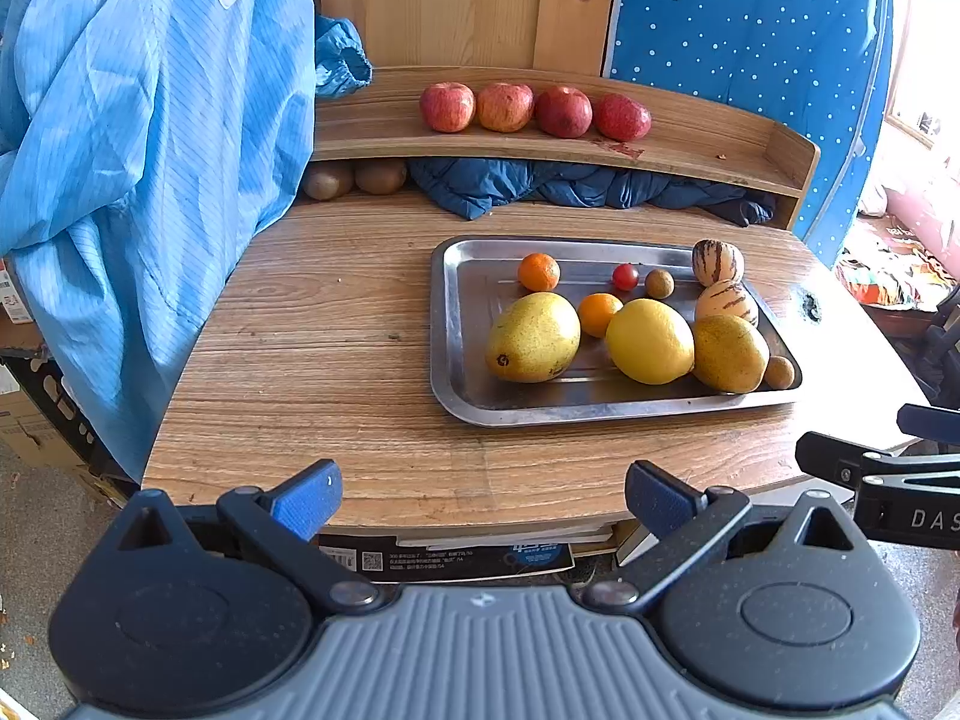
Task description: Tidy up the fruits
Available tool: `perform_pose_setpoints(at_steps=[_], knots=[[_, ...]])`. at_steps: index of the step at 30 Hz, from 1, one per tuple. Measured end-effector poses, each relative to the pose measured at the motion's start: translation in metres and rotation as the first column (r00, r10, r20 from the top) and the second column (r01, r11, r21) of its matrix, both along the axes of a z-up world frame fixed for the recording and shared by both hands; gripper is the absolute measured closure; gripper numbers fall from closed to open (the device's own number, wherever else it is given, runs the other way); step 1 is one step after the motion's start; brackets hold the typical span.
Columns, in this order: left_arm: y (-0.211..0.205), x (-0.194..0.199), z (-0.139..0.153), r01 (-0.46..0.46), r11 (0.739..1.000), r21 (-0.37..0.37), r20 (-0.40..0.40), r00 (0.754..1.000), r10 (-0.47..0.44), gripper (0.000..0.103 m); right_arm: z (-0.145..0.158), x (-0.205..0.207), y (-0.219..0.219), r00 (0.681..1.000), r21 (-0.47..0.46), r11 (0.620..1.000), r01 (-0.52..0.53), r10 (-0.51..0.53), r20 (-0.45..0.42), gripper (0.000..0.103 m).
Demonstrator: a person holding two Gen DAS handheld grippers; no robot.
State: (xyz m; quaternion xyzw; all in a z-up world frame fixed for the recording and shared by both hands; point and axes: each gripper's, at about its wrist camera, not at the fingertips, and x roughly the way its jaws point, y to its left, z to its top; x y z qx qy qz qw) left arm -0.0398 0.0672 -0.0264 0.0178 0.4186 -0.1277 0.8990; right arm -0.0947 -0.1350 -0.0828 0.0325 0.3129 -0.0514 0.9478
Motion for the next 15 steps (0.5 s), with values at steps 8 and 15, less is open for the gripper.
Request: perform_pose_setpoints(at_steps=[8, 15], knots=[[0.0009, 0.0007, -0.0009, -0.003, 1.000, 0.000, -0.001, 1.000, 0.003, 0.001, 0.0000, 0.0006, -0.0005, 1.000, 0.001, 1.000, -0.001, 0.001, 0.000, 0.001], [0.0012, 0.0009, -0.0013, -0.001, 1.000, 0.000, -0.002, 1.000, 0.001, 0.001, -0.0003, 0.0012, 0.0000, 1.000, 0.001, 1.000, 0.002, -0.002, -0.001, 0.001]])
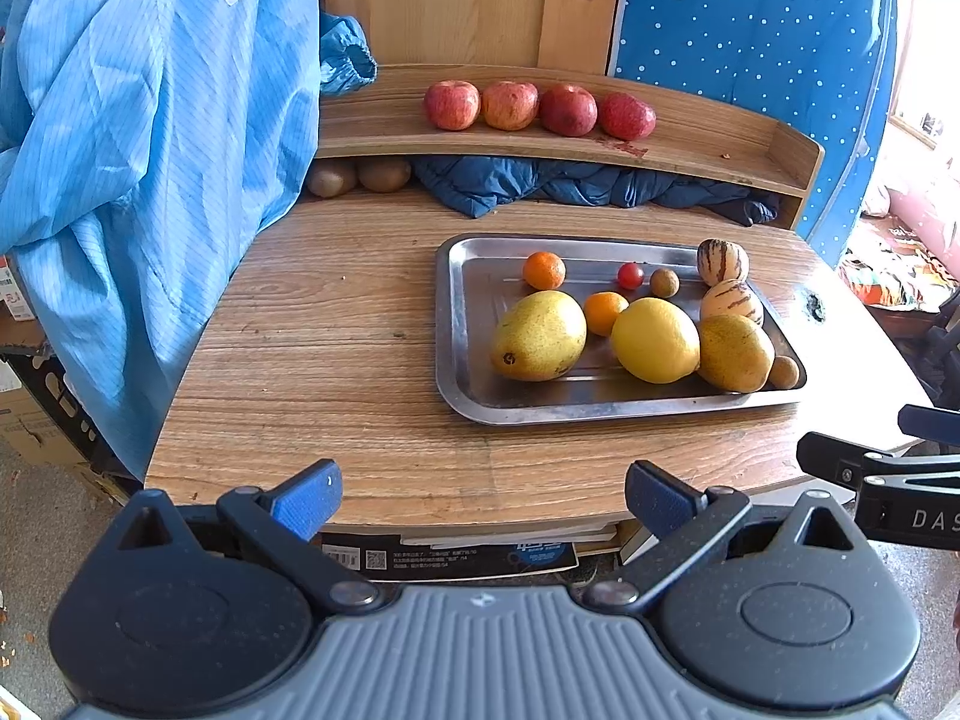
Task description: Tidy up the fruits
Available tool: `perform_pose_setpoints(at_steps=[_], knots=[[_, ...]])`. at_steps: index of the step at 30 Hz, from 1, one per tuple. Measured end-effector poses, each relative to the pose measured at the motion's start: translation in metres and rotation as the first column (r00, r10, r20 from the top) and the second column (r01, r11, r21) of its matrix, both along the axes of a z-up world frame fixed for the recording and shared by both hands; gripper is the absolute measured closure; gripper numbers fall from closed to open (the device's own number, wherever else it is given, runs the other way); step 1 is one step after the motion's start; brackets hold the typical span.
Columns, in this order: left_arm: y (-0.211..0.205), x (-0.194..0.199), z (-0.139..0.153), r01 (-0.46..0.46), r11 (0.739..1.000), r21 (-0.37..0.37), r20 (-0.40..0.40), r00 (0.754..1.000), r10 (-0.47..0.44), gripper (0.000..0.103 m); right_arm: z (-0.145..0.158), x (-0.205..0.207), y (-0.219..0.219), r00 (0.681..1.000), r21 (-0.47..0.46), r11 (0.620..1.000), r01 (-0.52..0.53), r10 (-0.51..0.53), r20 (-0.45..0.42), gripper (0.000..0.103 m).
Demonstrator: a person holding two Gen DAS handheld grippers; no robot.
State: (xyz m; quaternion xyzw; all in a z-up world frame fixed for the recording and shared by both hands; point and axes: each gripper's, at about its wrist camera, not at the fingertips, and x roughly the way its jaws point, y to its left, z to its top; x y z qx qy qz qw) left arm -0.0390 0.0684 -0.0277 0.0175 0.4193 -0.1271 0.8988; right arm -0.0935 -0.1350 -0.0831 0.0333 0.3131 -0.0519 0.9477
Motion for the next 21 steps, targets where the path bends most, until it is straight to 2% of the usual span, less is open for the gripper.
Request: perform_pose_setpoints(at_steps=[10, 21], knots=[[0.0004, 0.0013, -0.0002, 0.000, 1.000, 0.001, -0.001, 1.000, 0.000, 0.001, -0.0024, 0.0014, 0.0027, 1.000, 0.001, 1.000, 0.002, -0.002, -0.003, 0.001], [-0.0004, 0.0056, -0.0024, -0.015, 0.999, 0.033, -0.002, 1.000, 0.015, 0.001, -0.0038, 0.0051, -0.0001, 1.000, 0.002, 1.000, 0.001, -0.001, -0.008, 0.001]])
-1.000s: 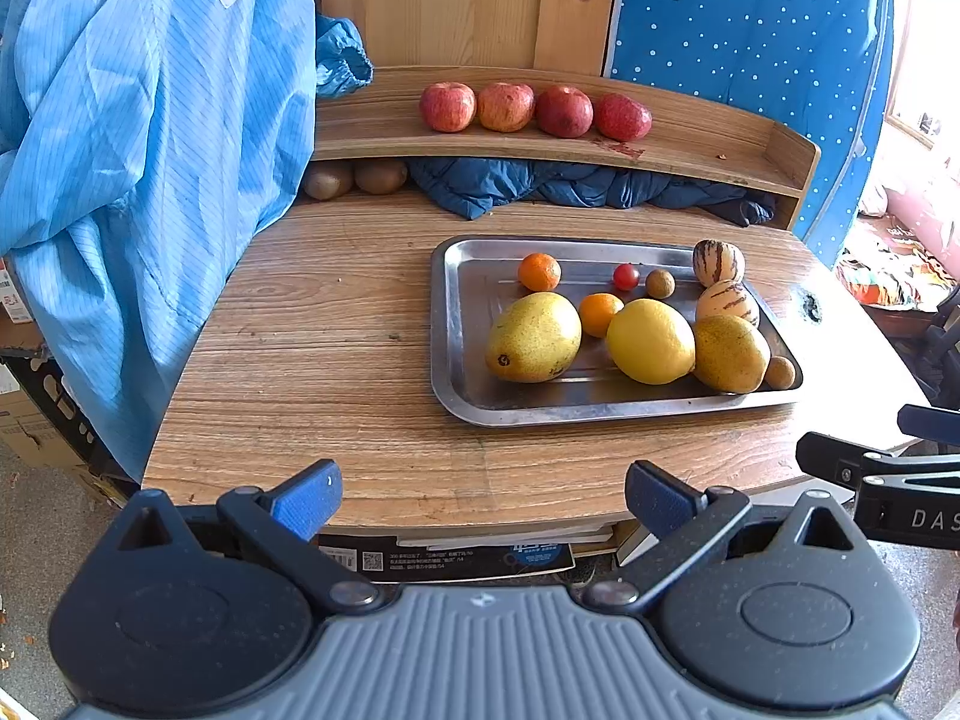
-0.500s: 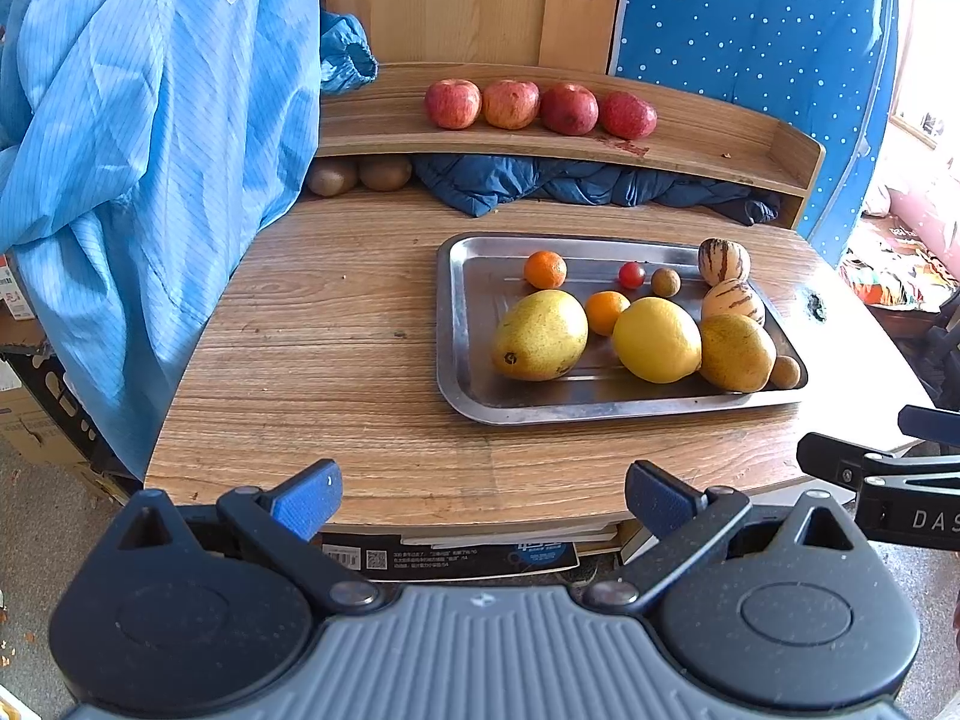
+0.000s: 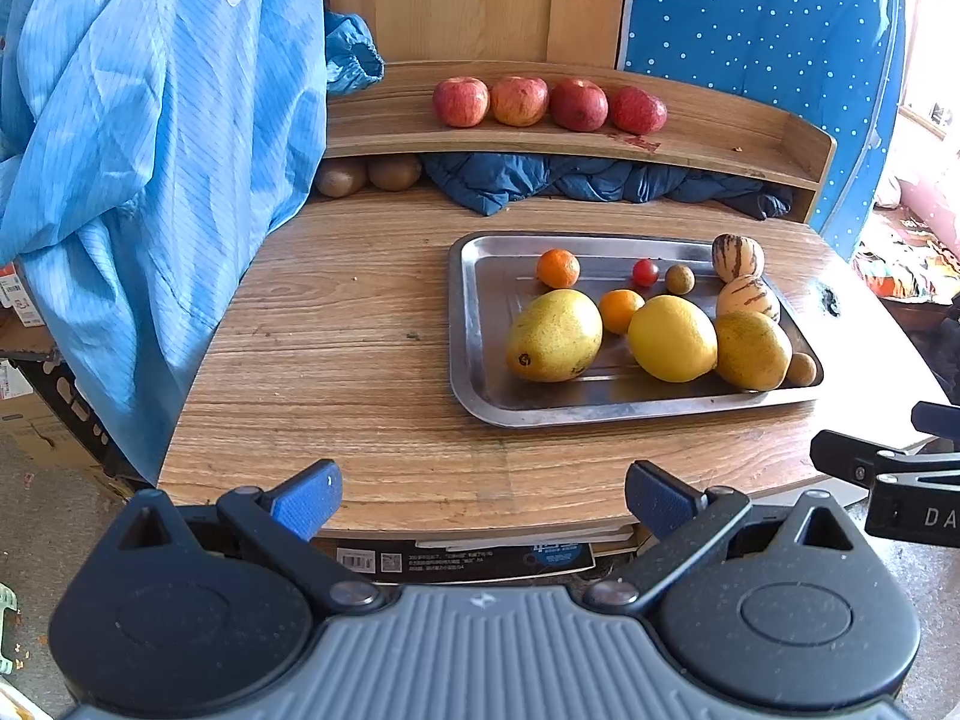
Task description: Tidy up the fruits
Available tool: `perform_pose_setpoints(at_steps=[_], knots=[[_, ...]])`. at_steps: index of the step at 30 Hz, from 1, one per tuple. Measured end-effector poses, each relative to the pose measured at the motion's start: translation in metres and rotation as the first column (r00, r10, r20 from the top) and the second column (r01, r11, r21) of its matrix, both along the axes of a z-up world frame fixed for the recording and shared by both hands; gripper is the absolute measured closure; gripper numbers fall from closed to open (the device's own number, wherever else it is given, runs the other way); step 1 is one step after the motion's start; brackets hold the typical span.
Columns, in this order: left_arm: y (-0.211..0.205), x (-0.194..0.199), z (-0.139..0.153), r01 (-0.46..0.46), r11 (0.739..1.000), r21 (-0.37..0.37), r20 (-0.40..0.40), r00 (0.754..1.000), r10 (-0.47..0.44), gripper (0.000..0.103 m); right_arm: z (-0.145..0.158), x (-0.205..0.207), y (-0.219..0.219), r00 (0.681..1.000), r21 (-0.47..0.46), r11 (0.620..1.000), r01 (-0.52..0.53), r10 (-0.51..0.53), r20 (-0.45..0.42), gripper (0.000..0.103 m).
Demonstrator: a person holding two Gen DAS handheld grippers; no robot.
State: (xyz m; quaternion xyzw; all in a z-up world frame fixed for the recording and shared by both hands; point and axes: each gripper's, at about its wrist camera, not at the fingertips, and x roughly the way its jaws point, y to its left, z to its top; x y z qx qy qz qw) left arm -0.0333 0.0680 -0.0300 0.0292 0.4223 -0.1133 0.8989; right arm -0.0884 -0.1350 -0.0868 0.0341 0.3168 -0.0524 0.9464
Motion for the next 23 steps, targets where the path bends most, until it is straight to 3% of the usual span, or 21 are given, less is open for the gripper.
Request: perform_pose_setpoints(at_steps=[8, 23], knots=[[-0.002, 0.003, -0.001, -0.004, 0.999, 0.033, -0.005, 1.000, 0.004, 0.001, -0.001, 0.003, 0.000, 1.000, 0.000, 1.000, 0.001, -0.001, -0.003, 0.001], [-0.003, 0.012, -0.004, 0.008, 1.000, 0.028, -0.014, 1.000, -0.007, 0.001, -0.002, 0.010, -0.004, 1.000, -0.004, 1.000, 0.004, -0.004, -0.018, 0.001]])
